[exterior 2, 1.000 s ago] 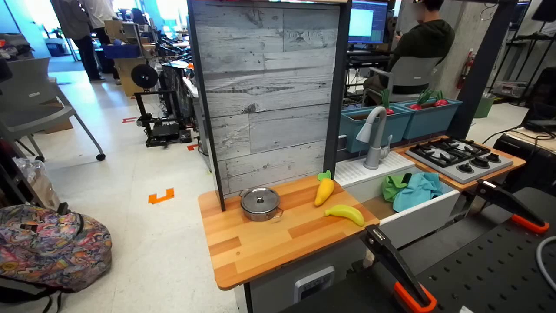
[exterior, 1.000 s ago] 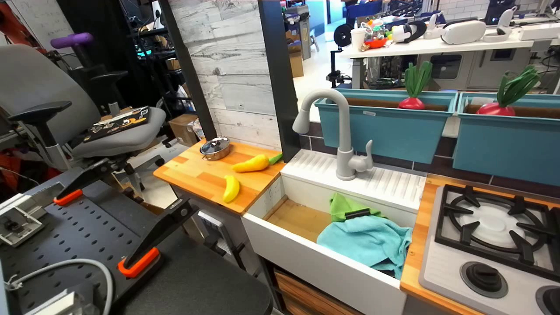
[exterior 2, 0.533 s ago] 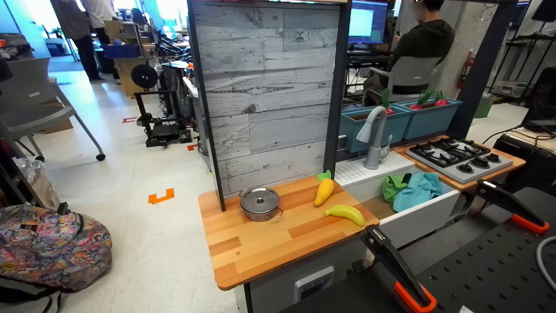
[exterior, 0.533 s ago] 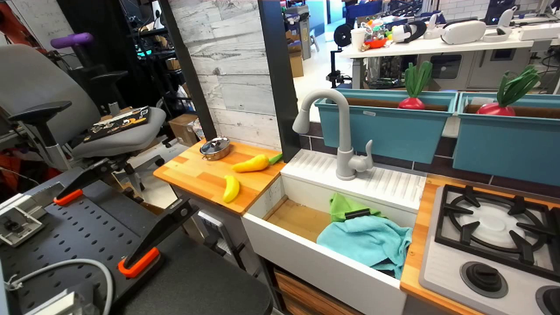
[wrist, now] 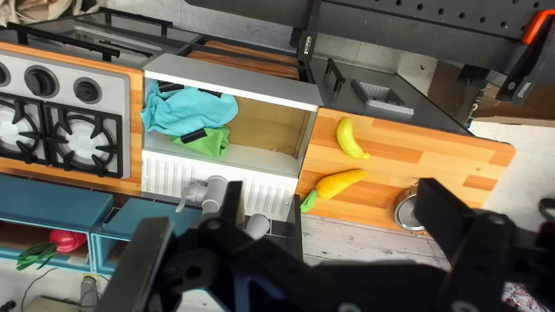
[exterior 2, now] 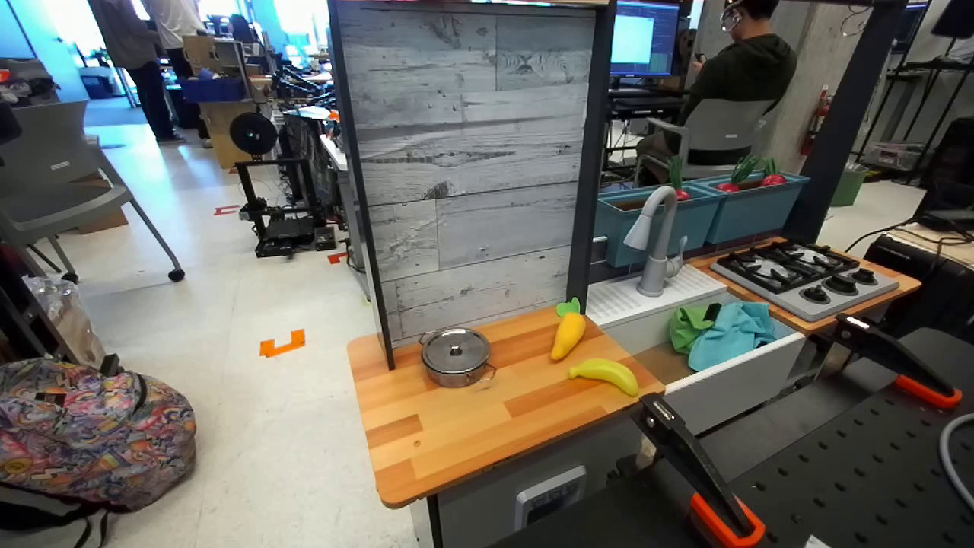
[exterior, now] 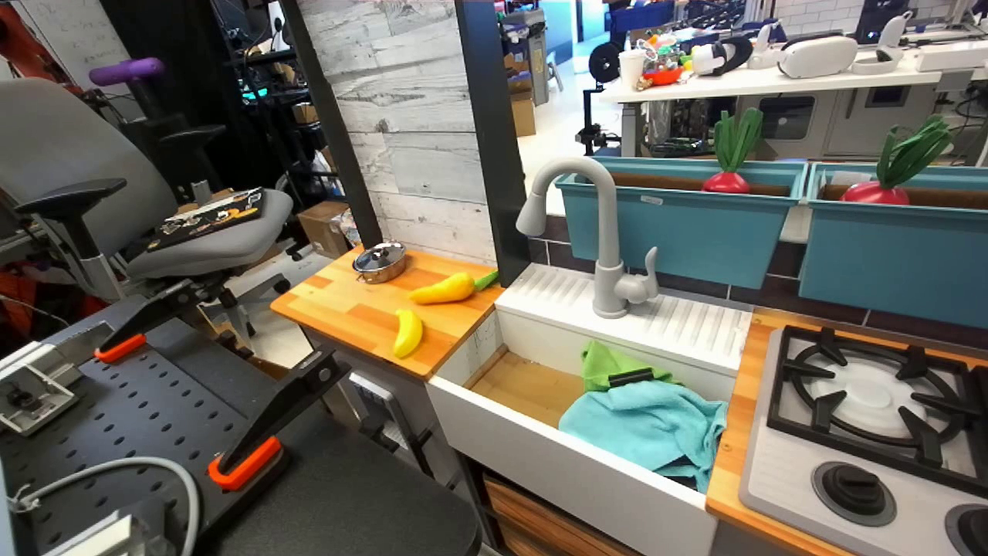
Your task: Move the banana to the left
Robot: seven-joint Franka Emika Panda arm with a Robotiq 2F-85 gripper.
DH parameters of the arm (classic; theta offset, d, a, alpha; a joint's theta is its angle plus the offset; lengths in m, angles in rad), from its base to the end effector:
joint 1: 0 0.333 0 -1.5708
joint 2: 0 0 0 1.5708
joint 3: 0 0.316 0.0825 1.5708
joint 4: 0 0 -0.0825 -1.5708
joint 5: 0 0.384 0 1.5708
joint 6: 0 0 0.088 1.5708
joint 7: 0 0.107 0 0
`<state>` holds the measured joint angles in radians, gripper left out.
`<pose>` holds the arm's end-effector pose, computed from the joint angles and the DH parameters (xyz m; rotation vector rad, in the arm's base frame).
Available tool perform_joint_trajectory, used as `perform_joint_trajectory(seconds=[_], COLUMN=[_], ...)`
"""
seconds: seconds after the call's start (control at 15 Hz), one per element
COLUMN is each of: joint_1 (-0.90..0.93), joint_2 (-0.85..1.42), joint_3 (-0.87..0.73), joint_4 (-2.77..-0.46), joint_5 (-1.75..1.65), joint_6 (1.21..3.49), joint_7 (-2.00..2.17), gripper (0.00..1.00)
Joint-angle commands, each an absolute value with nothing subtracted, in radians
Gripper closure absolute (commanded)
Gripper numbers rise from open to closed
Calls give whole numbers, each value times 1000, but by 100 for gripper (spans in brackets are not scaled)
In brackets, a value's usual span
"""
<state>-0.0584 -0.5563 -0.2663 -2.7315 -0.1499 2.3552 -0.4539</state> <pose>0.3547 -0.1160 0.3983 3.0674 0.3906 0.2593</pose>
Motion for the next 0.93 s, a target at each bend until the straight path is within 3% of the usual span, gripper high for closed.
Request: perform_joint_trajectory(seconds=[0.0, 0.53, 0.87], joint_1=[-68, -68, -39], joint_2=[-556, -556, -423], joint_3=[-256, -256, -212], joint_4=[-2730, -2730, -2698], joint_5=[-142, -142, -128], joint_6=[2353, 2353, 2446], joint_7=[-459, -459, -388], gripper=[0, 0, 0])
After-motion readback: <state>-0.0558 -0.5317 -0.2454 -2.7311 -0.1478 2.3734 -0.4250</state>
